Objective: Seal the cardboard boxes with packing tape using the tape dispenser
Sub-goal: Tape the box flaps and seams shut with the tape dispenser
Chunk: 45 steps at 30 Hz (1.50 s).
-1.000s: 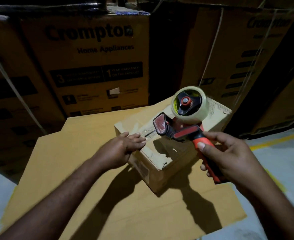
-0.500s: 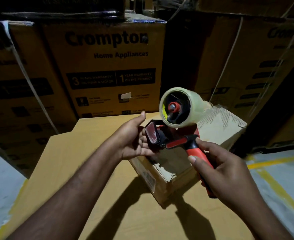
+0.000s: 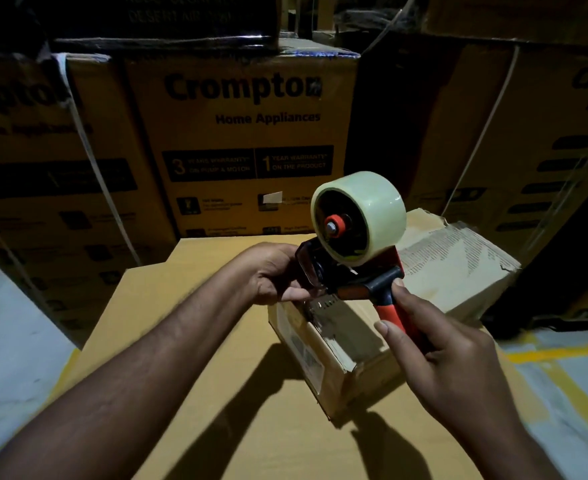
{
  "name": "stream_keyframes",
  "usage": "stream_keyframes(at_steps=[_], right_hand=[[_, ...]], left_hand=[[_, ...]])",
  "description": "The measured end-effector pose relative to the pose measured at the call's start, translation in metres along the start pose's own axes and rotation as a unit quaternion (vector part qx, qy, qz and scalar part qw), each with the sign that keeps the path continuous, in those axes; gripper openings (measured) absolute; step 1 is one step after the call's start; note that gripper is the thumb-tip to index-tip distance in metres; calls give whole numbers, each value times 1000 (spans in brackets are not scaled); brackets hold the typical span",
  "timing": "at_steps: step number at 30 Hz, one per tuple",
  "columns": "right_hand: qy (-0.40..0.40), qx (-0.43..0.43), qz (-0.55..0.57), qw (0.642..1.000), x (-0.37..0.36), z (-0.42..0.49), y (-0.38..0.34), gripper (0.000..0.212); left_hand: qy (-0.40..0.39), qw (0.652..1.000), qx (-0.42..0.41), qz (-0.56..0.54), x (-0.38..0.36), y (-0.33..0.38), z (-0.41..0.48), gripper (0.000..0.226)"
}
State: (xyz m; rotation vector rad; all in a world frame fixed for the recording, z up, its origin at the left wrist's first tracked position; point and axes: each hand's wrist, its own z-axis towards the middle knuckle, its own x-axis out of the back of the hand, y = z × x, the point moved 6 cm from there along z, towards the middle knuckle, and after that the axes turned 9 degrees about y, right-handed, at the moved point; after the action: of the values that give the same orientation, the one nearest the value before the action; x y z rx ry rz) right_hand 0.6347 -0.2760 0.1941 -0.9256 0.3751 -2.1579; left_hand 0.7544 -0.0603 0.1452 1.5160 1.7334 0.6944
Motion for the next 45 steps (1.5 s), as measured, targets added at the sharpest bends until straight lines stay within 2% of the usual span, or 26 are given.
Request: stream_keyframes(at_steps=[2, 5, 6, 7, 9, 10, 11, 13, 14, 15, 16, 19, 22, 24, 26, 33, 36, 41, 45], right_hand=[[-2, 13, -6, 1000, -3, 1, 1, 53], [-12, 32, -24, 999, -13, 5, -1, 52], [-16, 38, -28, 999, -16, 6, -2, 50], [-21, 39, -32, 999, -18, 7, -2, 50], [-35, 29, -41, 998, -19, 6, 0, 52], [-41, 20, -41, 998, -19, 3, 4, 52], [-44, 8, -37, 998, -19, 0, 9, 51], [-50, -27, -20, 998, -19, -5, 21, 50], [-49, -45, -9, 998, -19, -6, 25, 52], [-46, -64, 0, 997, -18, -5, 27, 52], [-41, -79, 11, 996, -18, -2, 26, 50], [-11, -88, 64, 994, -12, 9, 17, 53], [2, -77, 105, 991, -6, 21, 7, 55], [6, -53, 107, 993, -5, 28, 1, 53], [15, -37, 97, 994, -6, 30, -1, 51], [39, -19, 101, 994, -3, 32, 0, 58], [46, -25, 108, 993, -1, 33, 1, 60], [45, -49, 134, 989, -2, 31, 6, 59], [25, -38, 126, 991, -6, 28, 9, 55]], left_hand=[[40, 993, -56, 95, 12, 15, 1, 14], [125, 942, -158, 269, 21, 40, -4, 19], [159, 912, -188, 327, 24, 48, -4, 20], [212, 864, -219, 401, 31, 58, -2, 18], [337, 737, -265, 522, 56, 79, -1, 17], [359, 720, -269, 530, 71, 84, 0, 18], [344, 745, -264, 507, 85, 86, 3, 18], [255, 857, -227, 386, 101, 78, 7, 20], [196, 908, -183, 321, 100, 66, 4, 23], [140, 942, -131, 277, 92, 51, 2, 30], [90, 959, -80, 258, 83, 36, 0, 41], [-41, 972, 41, 228, 50, -6, -6, 86], [-136, 982, 90, 93, 21, -17, -12, 103], [-150, 984, 97, 6, 9, -6, -18, 91], [-149, 984, 89, -33, 2, 5, -23, 76], [-184, 976, 100, -58, -5, -7, -16, 88], [-186, 975, 99, -76, -8, -9, -18, 62], [-116, 988, 46, -90, 5, -6, -17, 15], [-26, 1000, -6, 1, 26, 7, -5, 9]])
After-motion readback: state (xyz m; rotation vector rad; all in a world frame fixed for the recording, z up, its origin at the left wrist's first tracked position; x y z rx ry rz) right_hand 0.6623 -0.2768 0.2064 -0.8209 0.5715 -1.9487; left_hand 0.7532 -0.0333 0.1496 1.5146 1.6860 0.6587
